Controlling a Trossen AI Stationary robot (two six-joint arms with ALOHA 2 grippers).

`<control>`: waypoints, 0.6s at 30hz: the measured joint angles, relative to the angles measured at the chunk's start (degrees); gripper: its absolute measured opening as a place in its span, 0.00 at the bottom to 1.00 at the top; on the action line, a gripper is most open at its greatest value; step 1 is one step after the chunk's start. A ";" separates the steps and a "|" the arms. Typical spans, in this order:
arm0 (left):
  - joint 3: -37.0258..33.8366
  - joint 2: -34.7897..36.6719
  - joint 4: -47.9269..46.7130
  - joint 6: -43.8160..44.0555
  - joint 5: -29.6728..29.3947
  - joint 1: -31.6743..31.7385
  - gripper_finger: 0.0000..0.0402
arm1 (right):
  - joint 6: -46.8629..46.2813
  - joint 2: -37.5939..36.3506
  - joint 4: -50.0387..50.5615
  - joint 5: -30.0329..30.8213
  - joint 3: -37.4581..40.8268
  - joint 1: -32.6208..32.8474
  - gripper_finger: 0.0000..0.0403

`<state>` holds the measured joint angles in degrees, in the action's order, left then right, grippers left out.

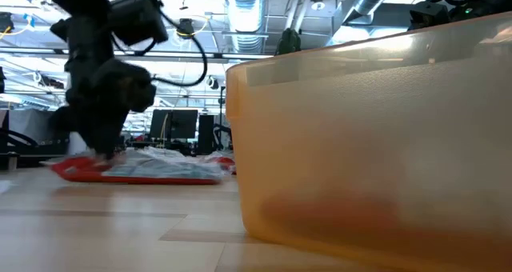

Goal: Sort popcorn bags into baskets
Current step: Put the red popcorn bag into the orange container

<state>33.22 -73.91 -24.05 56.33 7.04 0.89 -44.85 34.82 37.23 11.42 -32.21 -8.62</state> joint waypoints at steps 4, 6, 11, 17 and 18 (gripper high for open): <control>3.57 0.02 0.76 3.89 -0.32 -1.98 0.00 | -0.05 0.01 0.00 -0.01 -0.02 0.00 0.63; 5.54 0.02 0.84 5.09 -1.40 -2.92 0.00 | 0.16 -0.02 0.00 -0.02 -0.02 0.00 0.63; 11.18 0.07 0.91 6.83 -6.84 -4.94 0.00 | 0.28 0.00 0.00 -1.27 -0.02 0.00 0.63; 16.69 0.09 0.56 5.46 -11.68 -6.13 0.00 | 3.12 0.00 0.00 -1.27 -0.02 -0.02 0.63; 17.48 0.09 0.43 5.45 -12.23 -6.24 0.00 | 3.28 -0.01 0.00 -1.25 -0.02 -0.04 0.63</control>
<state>50.70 -73.82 -23.62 61.78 -5.19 -5.35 -41.56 34.81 37.23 10.17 -32.23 -8.66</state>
